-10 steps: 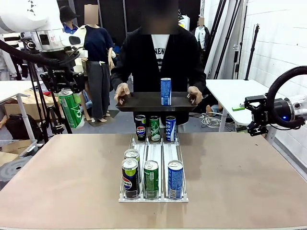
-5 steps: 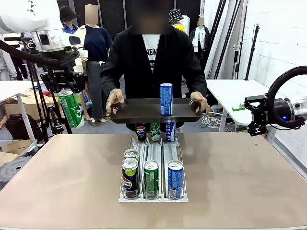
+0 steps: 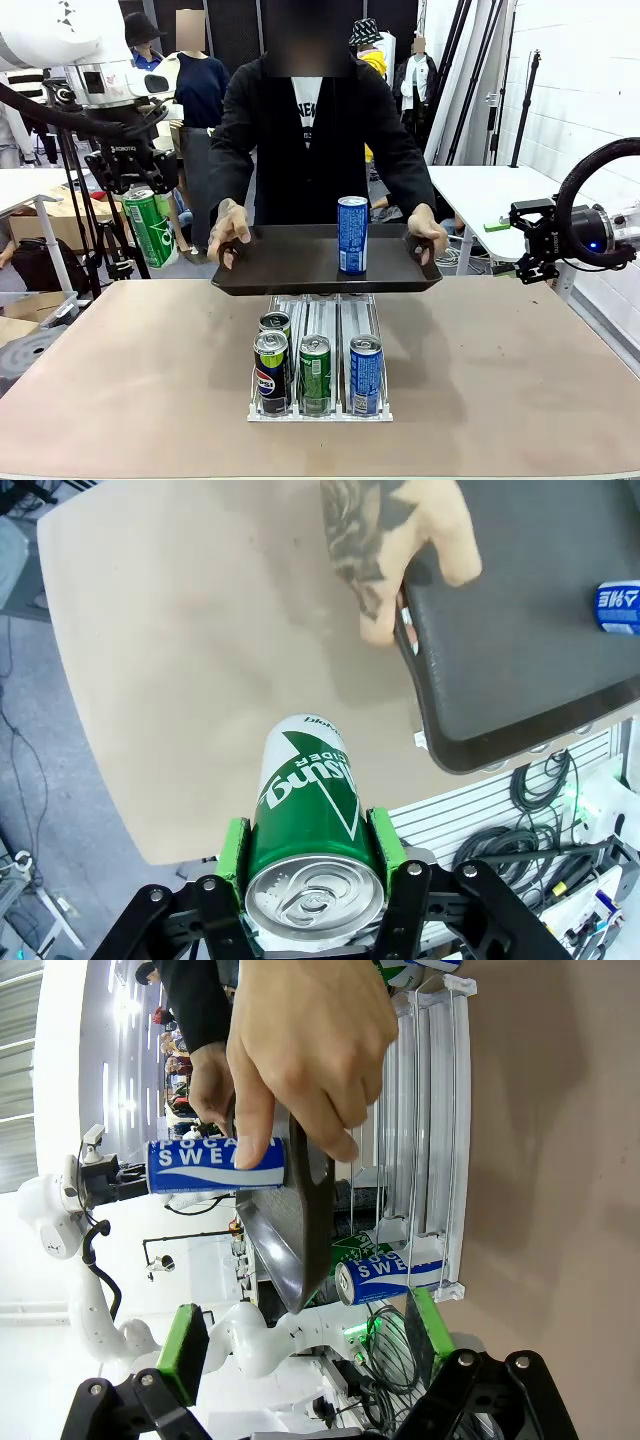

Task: Retrieve and hand over the desired beverage to the person.
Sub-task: Place the picked can on the Handle tray extended by the person.

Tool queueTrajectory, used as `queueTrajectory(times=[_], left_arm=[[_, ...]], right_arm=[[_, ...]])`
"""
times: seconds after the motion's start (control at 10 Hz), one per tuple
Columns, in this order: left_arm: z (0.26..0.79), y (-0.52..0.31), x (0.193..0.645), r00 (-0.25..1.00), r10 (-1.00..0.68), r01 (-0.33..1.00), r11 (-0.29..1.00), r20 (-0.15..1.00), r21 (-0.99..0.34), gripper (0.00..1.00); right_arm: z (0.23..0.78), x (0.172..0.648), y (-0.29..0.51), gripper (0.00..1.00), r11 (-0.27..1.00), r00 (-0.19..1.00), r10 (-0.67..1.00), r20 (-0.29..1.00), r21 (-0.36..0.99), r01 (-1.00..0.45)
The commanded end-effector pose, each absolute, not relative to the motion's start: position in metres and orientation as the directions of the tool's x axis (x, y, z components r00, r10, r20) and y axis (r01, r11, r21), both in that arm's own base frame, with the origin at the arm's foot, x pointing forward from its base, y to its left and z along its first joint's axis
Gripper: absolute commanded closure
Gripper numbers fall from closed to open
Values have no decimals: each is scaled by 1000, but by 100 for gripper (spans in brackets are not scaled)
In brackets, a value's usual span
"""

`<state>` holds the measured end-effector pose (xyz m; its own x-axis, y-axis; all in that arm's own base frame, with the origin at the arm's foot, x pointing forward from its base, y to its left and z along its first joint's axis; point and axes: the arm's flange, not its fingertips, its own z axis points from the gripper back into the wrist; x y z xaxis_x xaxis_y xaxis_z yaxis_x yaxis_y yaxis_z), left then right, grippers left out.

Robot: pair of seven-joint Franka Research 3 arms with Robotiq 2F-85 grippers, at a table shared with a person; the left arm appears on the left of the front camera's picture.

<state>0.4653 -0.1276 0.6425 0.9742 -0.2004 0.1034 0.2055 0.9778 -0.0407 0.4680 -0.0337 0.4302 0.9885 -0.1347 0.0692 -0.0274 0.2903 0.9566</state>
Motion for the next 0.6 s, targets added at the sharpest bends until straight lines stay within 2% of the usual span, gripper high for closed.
queueTrajectory(times=[0.0,0.5], left_arm=[[653,-131,455,976,-180,189,979,124,-71,100],[695,-167,423,970,-179,190,980,163,-55,100]], right_arm=[[431,467,-32,0,299,989,-132,66,954,-24],[431,467,-32,0,299,989,-132,66,954,-24]])
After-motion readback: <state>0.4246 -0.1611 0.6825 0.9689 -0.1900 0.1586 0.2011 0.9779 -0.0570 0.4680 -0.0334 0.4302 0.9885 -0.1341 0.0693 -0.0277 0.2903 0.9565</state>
